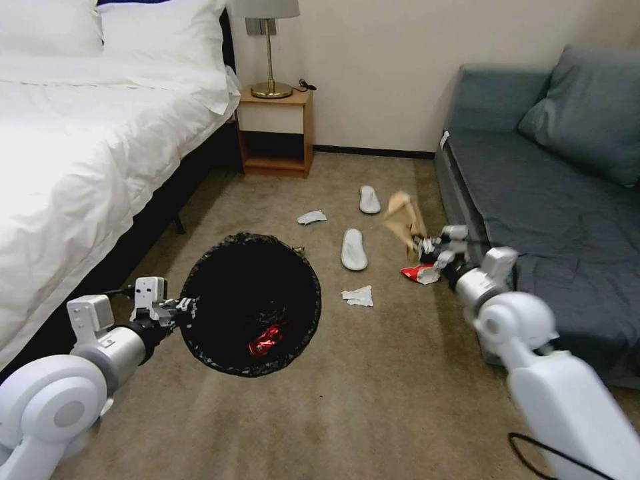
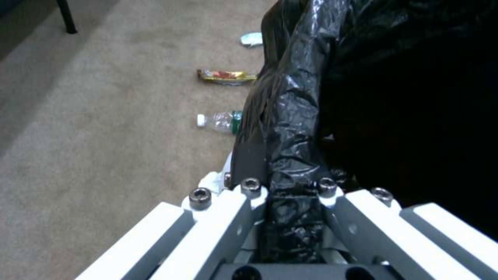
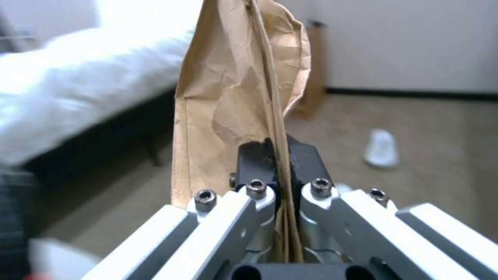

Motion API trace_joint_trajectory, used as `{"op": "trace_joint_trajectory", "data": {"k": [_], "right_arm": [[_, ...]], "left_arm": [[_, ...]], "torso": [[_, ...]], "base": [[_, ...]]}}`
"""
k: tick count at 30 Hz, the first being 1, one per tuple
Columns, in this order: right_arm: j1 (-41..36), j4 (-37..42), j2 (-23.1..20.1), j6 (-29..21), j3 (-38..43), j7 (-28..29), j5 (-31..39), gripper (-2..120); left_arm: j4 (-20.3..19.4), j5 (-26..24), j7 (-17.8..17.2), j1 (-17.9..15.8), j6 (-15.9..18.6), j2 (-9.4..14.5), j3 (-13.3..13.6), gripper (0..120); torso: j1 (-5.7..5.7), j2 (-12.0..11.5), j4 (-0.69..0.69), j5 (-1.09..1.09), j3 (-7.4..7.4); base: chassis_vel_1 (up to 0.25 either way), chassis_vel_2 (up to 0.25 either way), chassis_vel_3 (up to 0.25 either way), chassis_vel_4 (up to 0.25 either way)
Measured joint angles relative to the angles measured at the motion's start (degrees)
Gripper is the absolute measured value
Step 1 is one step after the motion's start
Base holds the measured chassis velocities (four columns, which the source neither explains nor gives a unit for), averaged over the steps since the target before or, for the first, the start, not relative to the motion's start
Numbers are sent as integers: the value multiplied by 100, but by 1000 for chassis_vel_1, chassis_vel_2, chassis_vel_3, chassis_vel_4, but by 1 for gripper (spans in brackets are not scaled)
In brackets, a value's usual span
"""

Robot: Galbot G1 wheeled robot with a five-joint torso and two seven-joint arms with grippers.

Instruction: Pick up the trash bin, then pick up the garbage on the floor and place it into the trash bin.

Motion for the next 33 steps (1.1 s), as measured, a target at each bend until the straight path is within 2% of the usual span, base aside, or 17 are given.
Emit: {"op": "trace_joint_trajectory", "data": {"k": [2,4,5,7,13,17,20,22,33], "right_arm": [[101,259,-131,-111,37,-61,238,1],[372,791,-381,-317,34,-63,920,1],[372,791,-381,-317,34,-63,920,1],[738,1199,-481,-464,-201,45,1453,1],[1481,1482,-307,-478,-1046,412,1953,1],[1878,1486,-167,-477,-1718,367,1991,1],[1948,1482,-146,-477,-1841,357,1992,1],[2139,1464,-66,-478,-2307,353,2004,1],[2003,1501,-80,-469,-2980,319,1623,1]], "left_arm": [[14,-84,-52,-73,0,13,24,3],[54,-181,-114,-242,0,21,86,3],[54,-181,-114,-242,0,21,86,3],[75,-246,-165,-430,0,23,160,3],[68,-377,-244,-650,0,131,233,3],[84,-431,-246,-757,0,259,250,3],[91,-448,-246,-777,0,285,251,3],[104,-534,-255,-833,0,349,251,3],[52,-613,-308,-772,-1,356,247,3]], "torso": [[0,0,-1,1,0],[0,0,-1,-2,0],[0,0,-1,-2,0],[0,0,0,-2,0],[0,0,1,-1,0],[0,0,1,-1,0],[0,0,0,-1,0],[0,0,0,-2,0],[0,0,0,-1,0]], "base": [[0,0,0,0],[0,0,0,0],[0,0,0,0],[0,0,0,0],[0,0,0,0],[0,0,0,0],[0,0,0,0],[0,0,0,0],[0,0,0,0]]}}
